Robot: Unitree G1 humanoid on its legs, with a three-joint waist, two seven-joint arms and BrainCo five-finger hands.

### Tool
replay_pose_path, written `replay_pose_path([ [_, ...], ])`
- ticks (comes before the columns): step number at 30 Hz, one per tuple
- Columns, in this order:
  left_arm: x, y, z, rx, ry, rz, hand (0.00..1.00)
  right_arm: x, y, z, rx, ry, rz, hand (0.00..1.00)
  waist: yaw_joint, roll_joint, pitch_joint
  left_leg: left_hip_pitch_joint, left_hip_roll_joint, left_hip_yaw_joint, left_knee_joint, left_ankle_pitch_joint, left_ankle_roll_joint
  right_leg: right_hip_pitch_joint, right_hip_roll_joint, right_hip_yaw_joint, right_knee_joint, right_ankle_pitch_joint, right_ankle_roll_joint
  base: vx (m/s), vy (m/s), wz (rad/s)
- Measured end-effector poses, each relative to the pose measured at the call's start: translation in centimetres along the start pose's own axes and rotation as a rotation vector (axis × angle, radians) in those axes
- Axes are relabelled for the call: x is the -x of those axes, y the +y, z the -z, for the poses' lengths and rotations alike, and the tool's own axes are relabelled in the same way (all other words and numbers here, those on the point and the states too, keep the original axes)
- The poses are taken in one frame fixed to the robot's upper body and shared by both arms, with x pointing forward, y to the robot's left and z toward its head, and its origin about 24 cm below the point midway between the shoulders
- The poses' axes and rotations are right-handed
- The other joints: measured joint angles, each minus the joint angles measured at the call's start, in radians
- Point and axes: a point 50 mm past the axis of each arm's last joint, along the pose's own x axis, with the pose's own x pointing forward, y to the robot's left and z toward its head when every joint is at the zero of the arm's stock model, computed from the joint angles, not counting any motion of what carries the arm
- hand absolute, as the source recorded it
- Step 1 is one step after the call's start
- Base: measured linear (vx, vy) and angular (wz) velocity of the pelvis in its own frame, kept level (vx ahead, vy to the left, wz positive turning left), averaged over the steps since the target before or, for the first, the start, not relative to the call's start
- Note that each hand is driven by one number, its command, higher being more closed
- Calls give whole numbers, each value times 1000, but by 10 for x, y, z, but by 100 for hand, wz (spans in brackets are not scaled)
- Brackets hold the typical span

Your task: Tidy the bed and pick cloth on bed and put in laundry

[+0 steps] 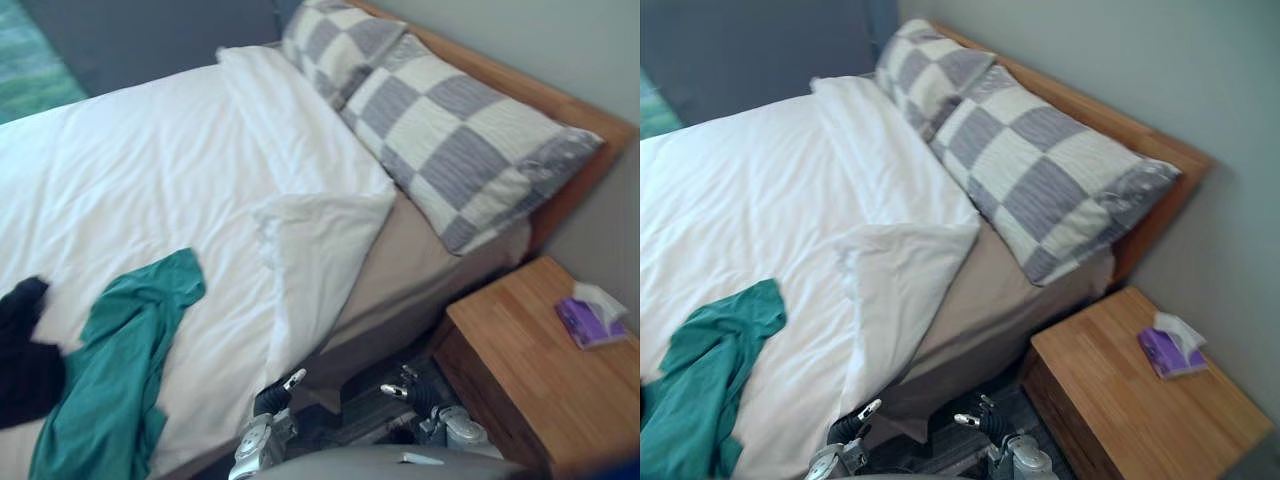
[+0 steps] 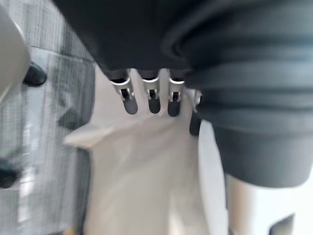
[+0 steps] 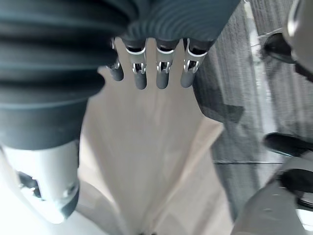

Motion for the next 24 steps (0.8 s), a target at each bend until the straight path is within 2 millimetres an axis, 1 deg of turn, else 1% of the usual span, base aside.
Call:
replay_pose_path([
  [1, 0, -1, -1, -19, -14, 8, 0, 3, -7, 3, -30, 10, 27, 0, 1, -1, -1, -6, 3, 110, -20, 11, -2, 12, -24, -61, 4, -6, 19, -61, 110, 121],
  [3, 0, 2, -3, -50, -19, 10, 0, 3, -7, 4, -55, 15, 36, 0, 4, -5, -3, -6, -6, 190, -43, 9, 2, 32, -44, -111, 3, -7, 39, -46, 166, 105],
  [4, 0, 5, -4, -67, -24, 11, 0, 4, -7, 8, -74, 24, 43, 0, 16, -22, -11, -7, -22, 192, -53, 16, 12, 39, -60, -128, -1, -7, 55, -50, 221, 73],
  [5, 2, 16, -3, -81, -15, -7, 0, 4, -1, 11, -107, 30, 35, 0, 26, -28, -15, -7, -39, 188, -71, 19, 17, 44, -68, -137, -15, -3, 64, -39, 171, 40],
  [6, 4, 23, -1, -88, -9, -22, 0, 3, 1, 12, -125, 30, 34, 0, 25, -36, -21, -4, -48, 181, -88, 25, 25, 50, -71, -142, -23, 1, 69, -13, 167, 27],
  [7, 10, 37, 7, -104, 21, -51, 0, 2, 4, 12, -151, 30, 36, 0, 16, -49, -39, 1, -74, 158, -143, 46, 38, 51, -78, -147, -39, 12, 83, 15, 124, 25],
  [8, 12, 41, 10, -111, 34, -57, 0, 3, 3, 13, -167, 31, 47, 0, 15, -54, -42, 15, -91, 147, -180, 65, 44, 54, -79, -153, -49, 24, 85, 31, 128, 29],
  [11, 13, 42, 12, -115, 46, -51, 0, 5, -3, 14, -234, 28, 95, 0, 16, -54, -42, 44, -125, 106, -275, 115, 60, 69, -93, -191, -59, 42, 102, 21, 69, 40],
  [14, 11, 39, 11, -154, 69, -30, 0, 7, -6, 17, -317, 20, 135, 0, 15, -54, -41, 51, -144, 62, -279, 116, 62, 89, -126, -227, -16, 28, 105, 24, 41, 48],
  [15, 10, 38, 11, -174, 78, -22, 0, 8, -7, 17, -338, 12, 151, 0, 13, -55, -40, 52, -149, 45, -279, 116, 62, 83, -142, -227, 22, 14, 103, 29, 37, 52],
  [16, 9, 36, 12, -209, 97, -8, 0, 8, -9, 14, -375, -3, 181, 0, 4, -57, -42, 51, -149, 19, -279, 115, 62, 65, -161, -213, 95, 1, 89, 41, 63, 72],
  [17, 9, 35, 13, -242, 111, 9, 0, 8, -12, 13, -418, -14, 212, 0, -13, -45, -34, 47, -148, 0, -279, 116, 63, 47, -171, -164, 152, -2, 85, 36, 58, 73],
  [18, 9, 35, 13, -250, 117, 15, 0, 8, -13, 13, -445, -20, 225, 0, -17, -47, -33, 47, -147, -2, -280, 115, 62, 45, -173, -138, 167, -2, 85, 45, 53, 60],
  [19, 9, 34, 13, -257, 120, 19, 0, 9, -15, 15, -496, -21, 251, 0, -13, -51, -32, 48, -147, -4, -280, 114, 60, 45, -172, -100, 176, -2, 85, 41, 25, 30],
  [20, 8, 34, 12, -259, 118, 20, 0, 10, -16, 16, -517, -22, 262, 0, -9, -52, -33, 49, -147, -4, -280, 114, 59, 46, -171, -92, 175, -2, 85, 47, 14, 14],
  [22, 8, 35, 12, -260, 129, 19, 0, 11, -18, 18, -587, -30, 309, 0, -11, -55, -35, 50, -147, 11, -280, 115, 61, 67, -153, -71, 114, 1, 87, 38, -14, -16],
  [24, 8, 36, 13, -259, 135, 16, 0, 12, -18, 19, -607, -25, 335, 0, -11, -65, -42, 54, -145, 35, -280, 112, 56, 73, -139, -35, 75, 4, 87, 13, -26, -40],
])
